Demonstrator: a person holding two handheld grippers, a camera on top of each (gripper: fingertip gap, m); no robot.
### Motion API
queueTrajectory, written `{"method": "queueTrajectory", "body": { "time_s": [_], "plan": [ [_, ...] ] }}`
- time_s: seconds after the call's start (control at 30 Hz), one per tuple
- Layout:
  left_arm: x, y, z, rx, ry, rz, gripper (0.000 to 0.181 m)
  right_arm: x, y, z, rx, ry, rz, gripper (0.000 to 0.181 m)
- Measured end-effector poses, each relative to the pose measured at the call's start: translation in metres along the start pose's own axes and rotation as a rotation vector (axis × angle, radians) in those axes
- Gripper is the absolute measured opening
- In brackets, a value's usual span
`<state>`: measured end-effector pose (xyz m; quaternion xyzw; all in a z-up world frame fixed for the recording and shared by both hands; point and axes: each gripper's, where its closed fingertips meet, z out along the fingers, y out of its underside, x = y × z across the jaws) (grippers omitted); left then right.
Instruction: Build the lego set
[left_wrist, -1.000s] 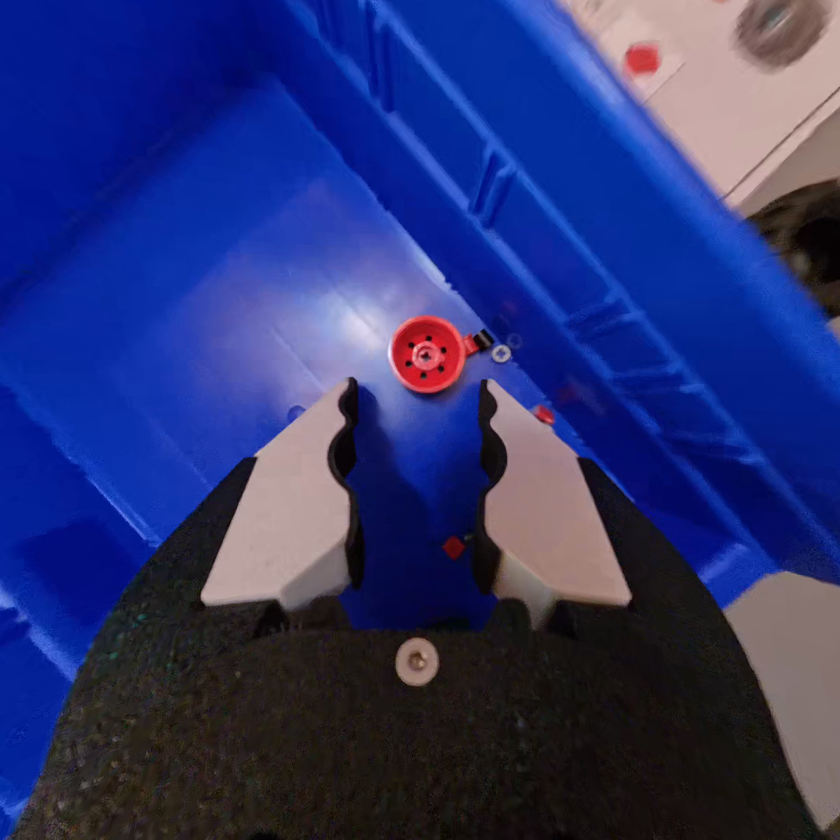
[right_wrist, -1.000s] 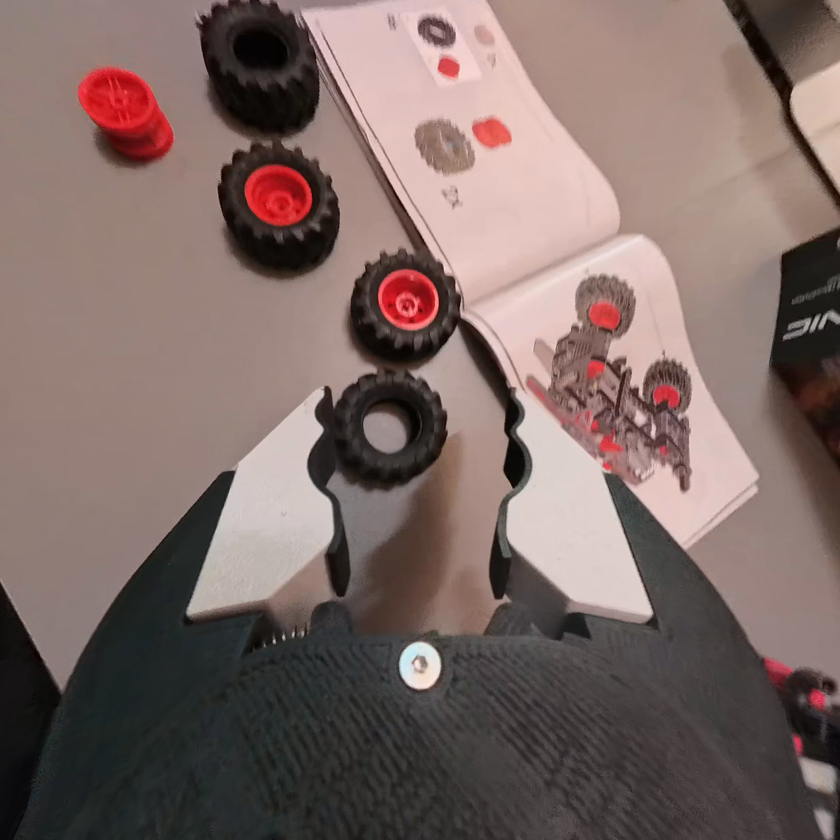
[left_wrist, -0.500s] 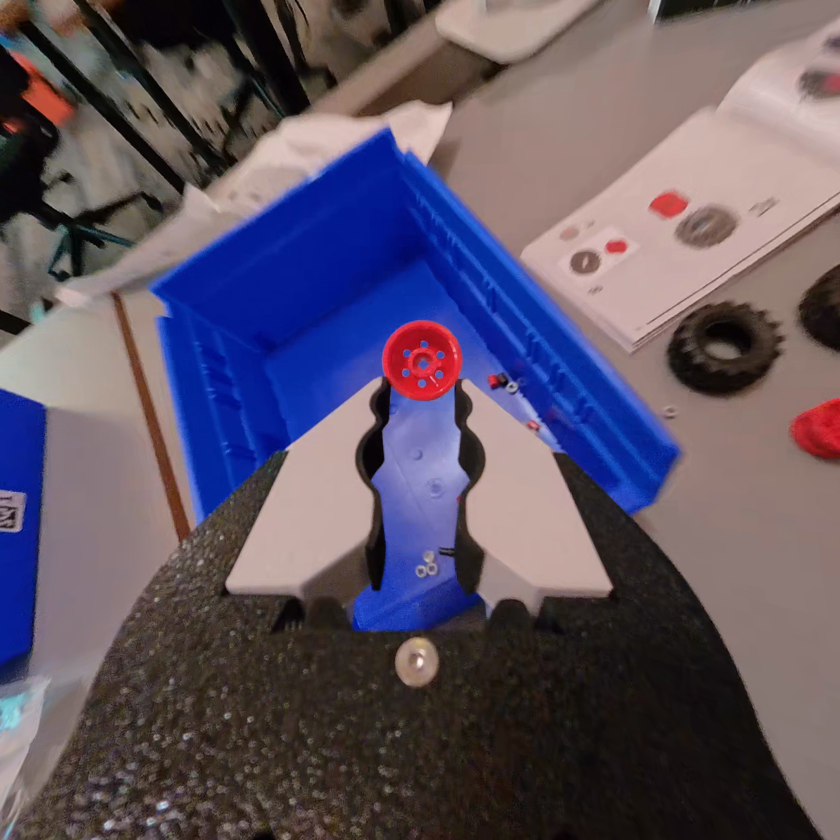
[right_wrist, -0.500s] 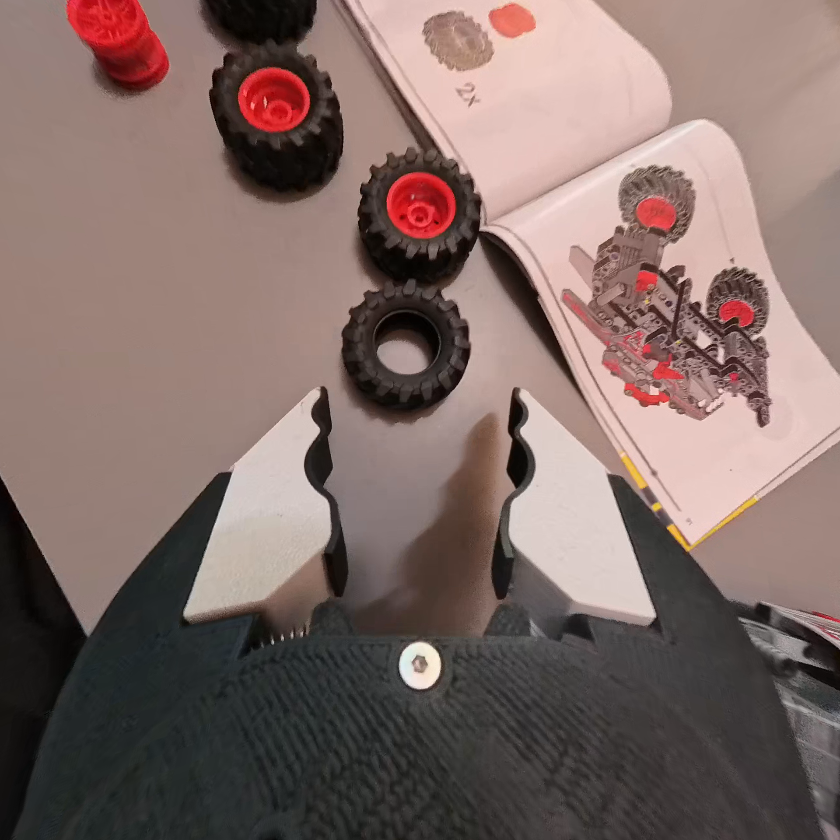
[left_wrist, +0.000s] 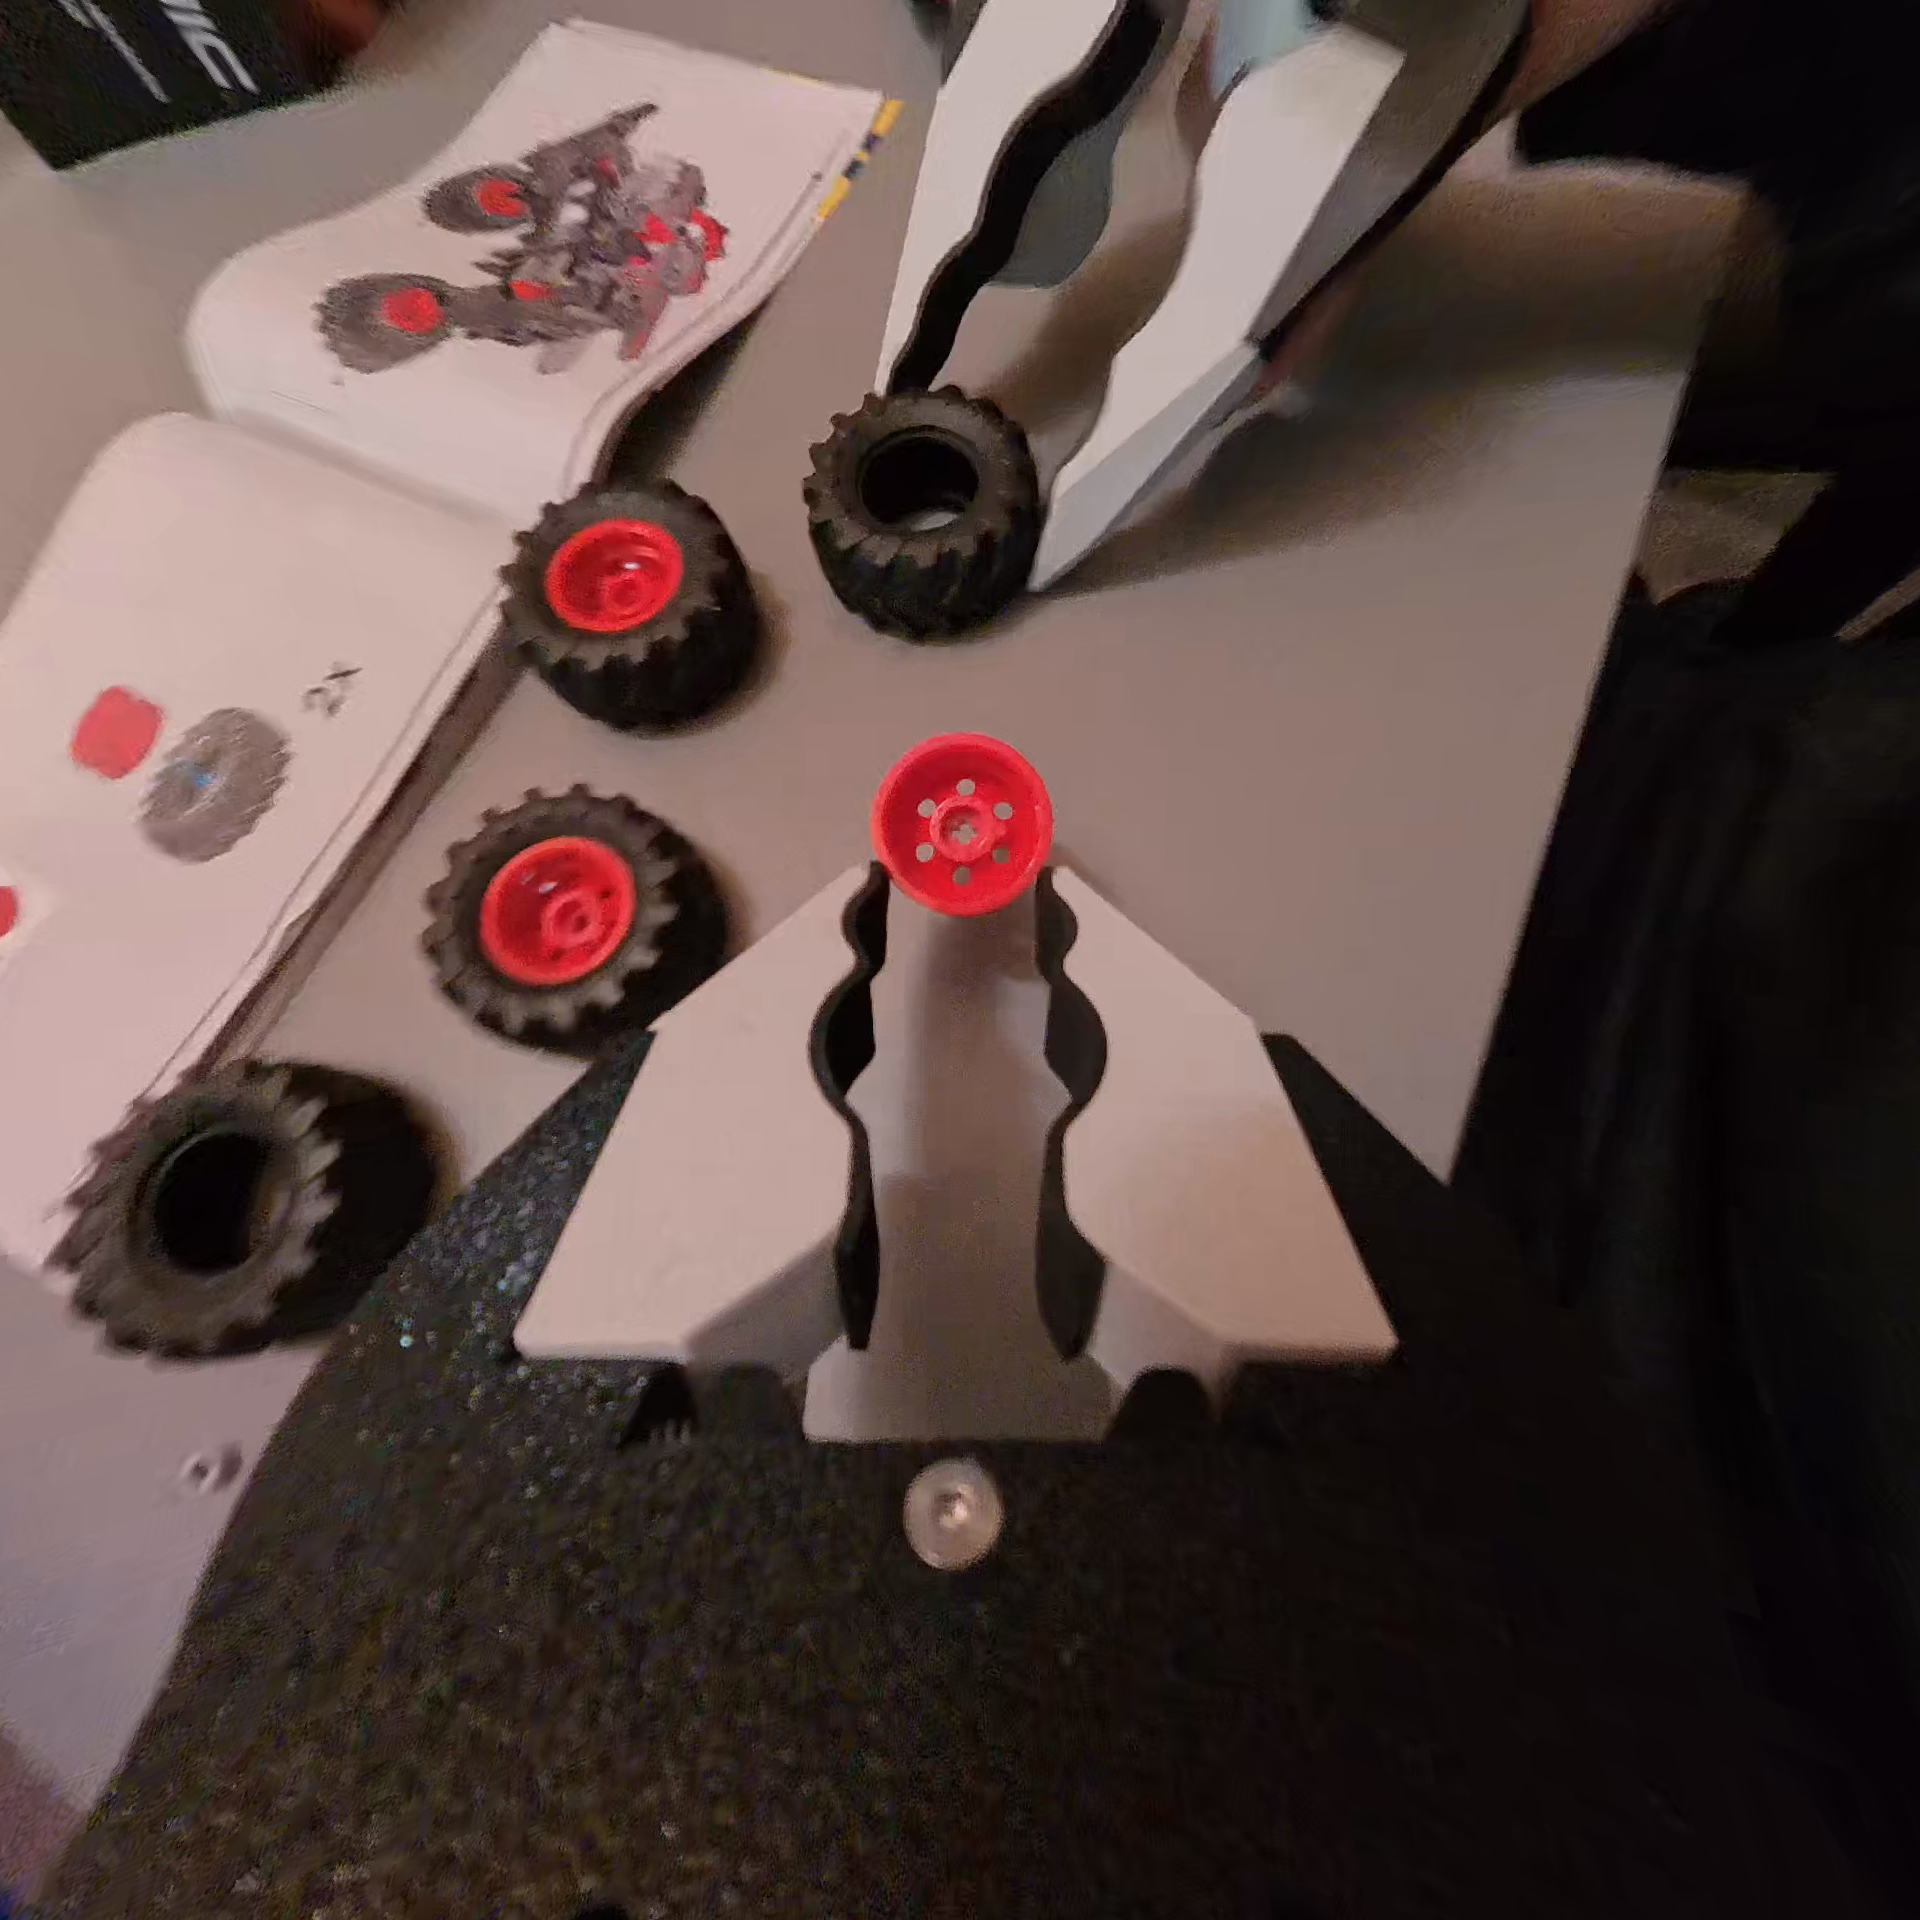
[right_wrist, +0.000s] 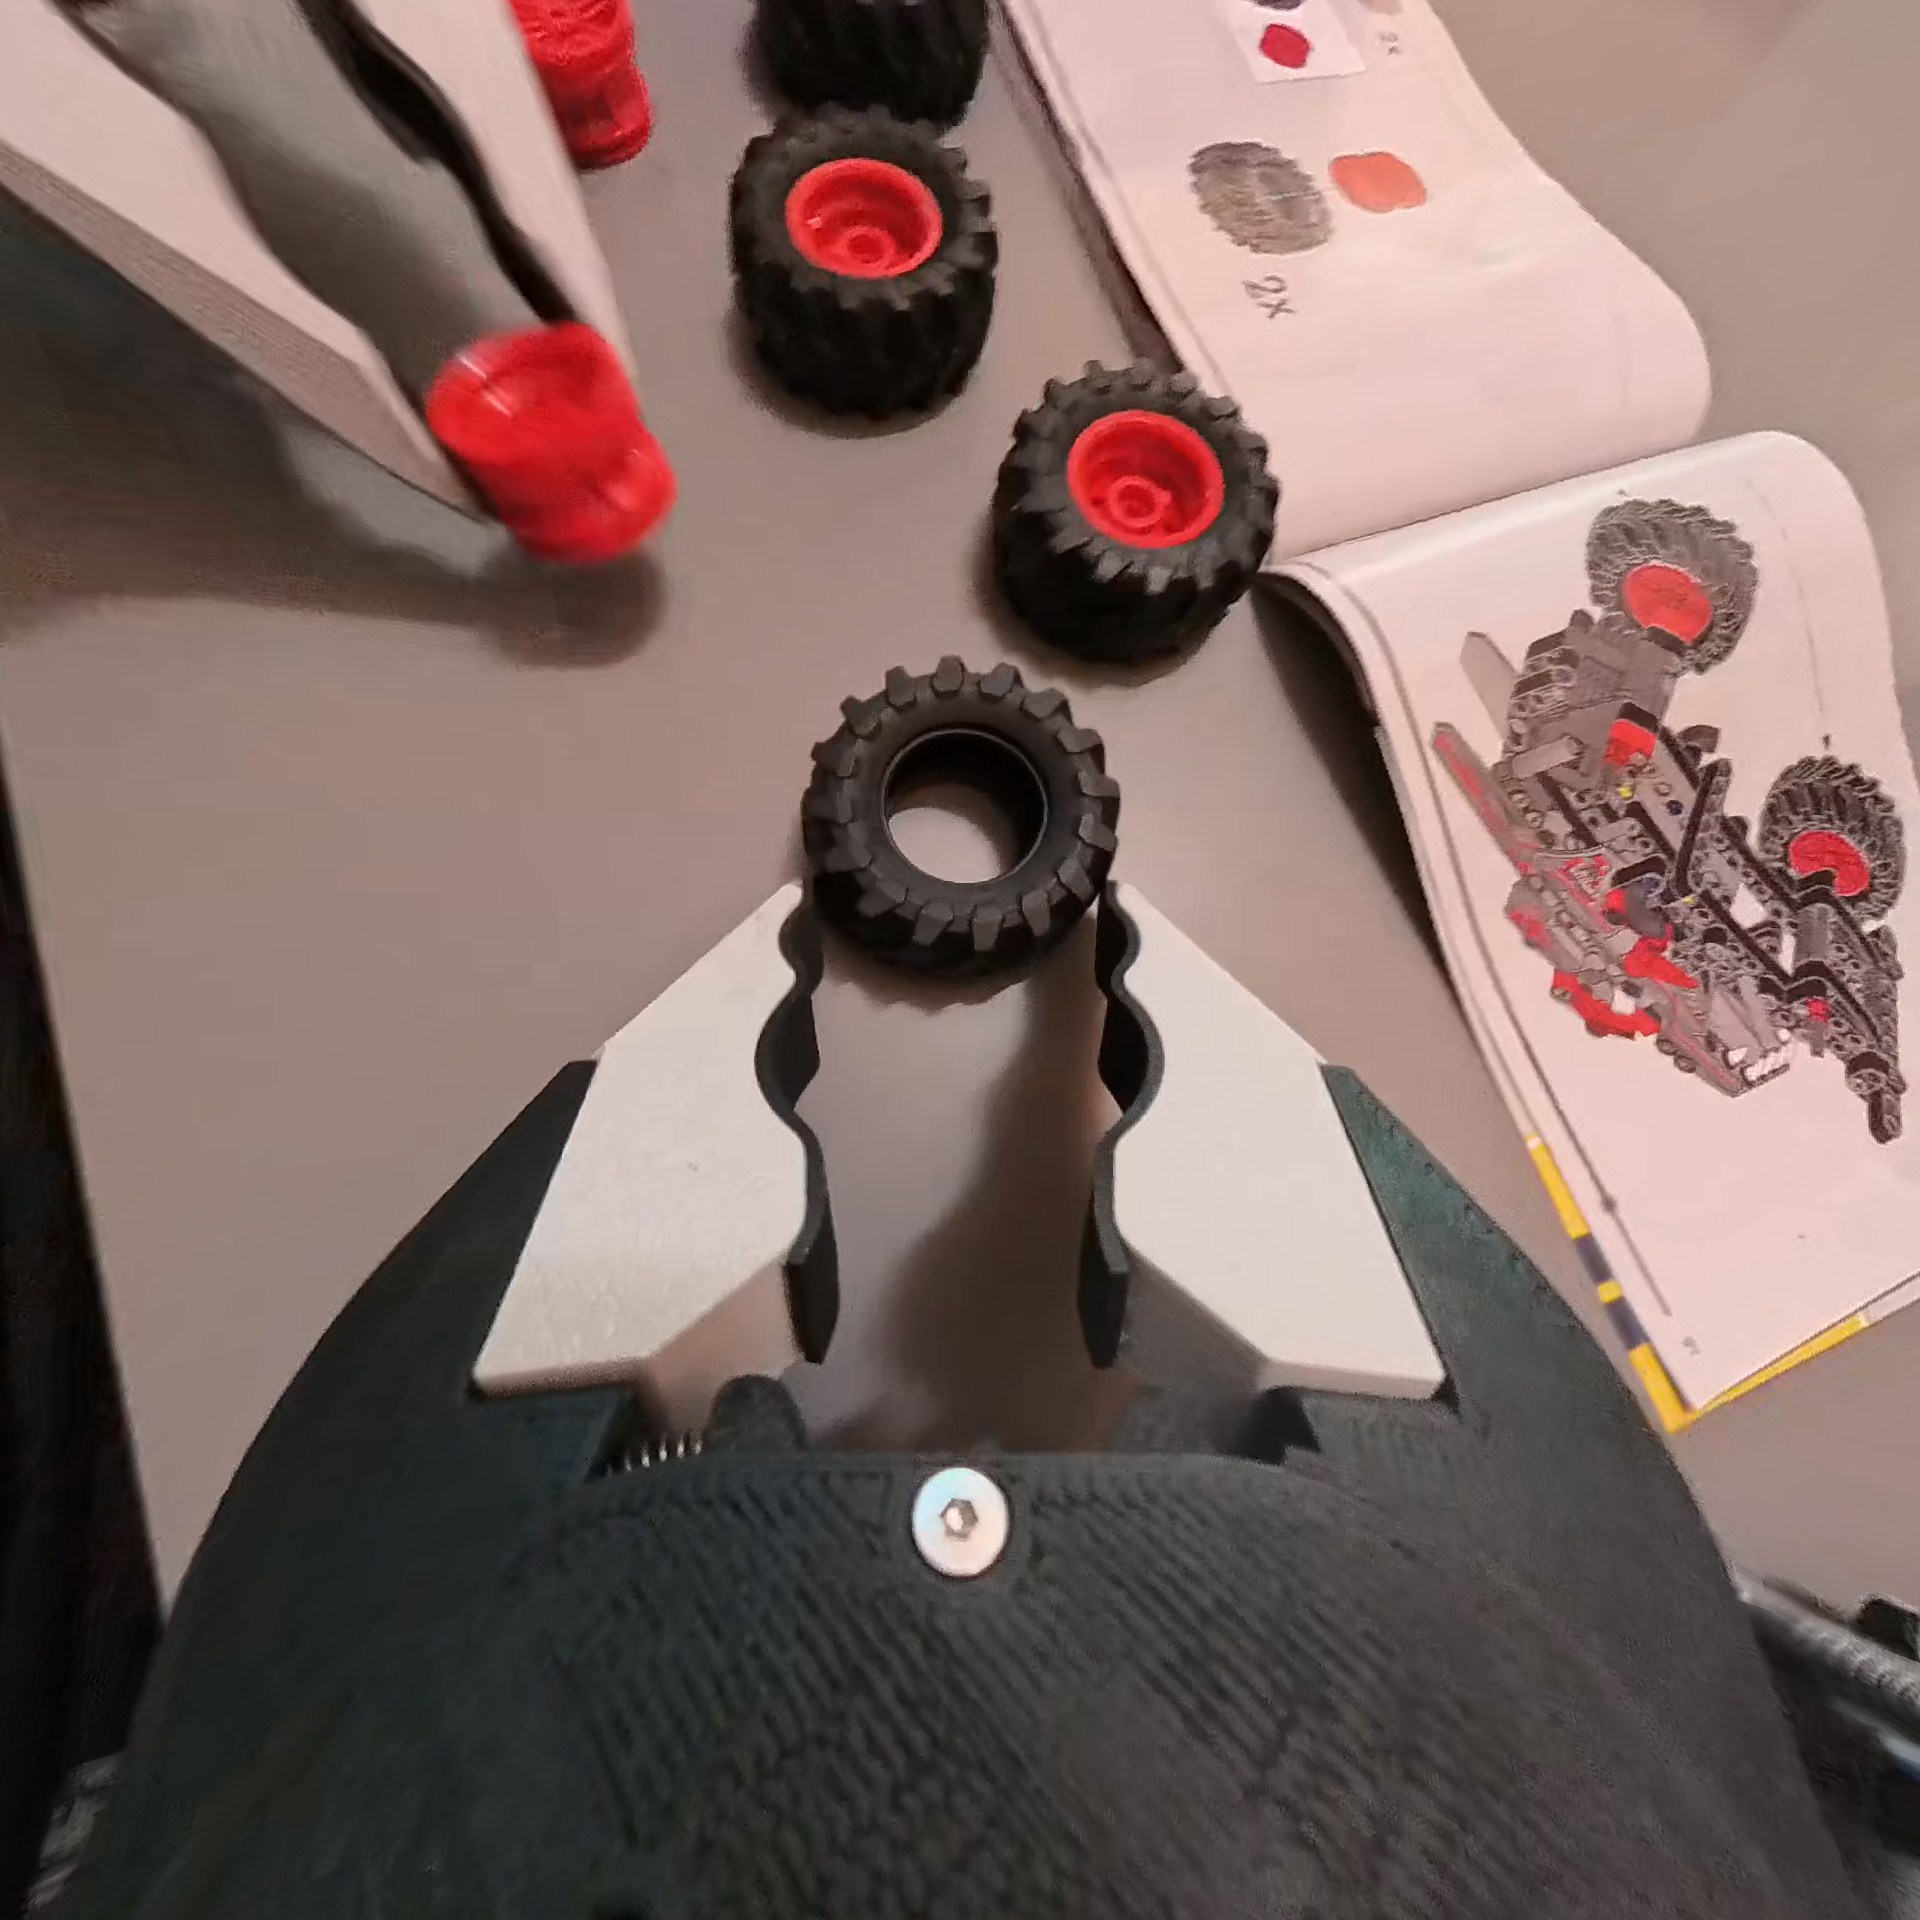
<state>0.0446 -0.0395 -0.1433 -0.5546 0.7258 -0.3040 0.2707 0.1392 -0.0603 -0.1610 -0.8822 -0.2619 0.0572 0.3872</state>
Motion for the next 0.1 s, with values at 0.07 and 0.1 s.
{"method": "queueTrajectory", "body": {
  "time_s": [0.07, 0.1],
  "plan": [
    [0.003, 0.002, 0.018, -0.036, -0.019, 0.021, 0.026, -0.008, 0.007, -0.009, -0.001, -0.011, -0.009, 0.049],
    [0.005, 0.001, 0.024, -0.045, -0.021, 0.034, 0.026, -0.012, 0.011, -0.014, -0.006, -0.020, -0.027, 0.043]
  ]
}}
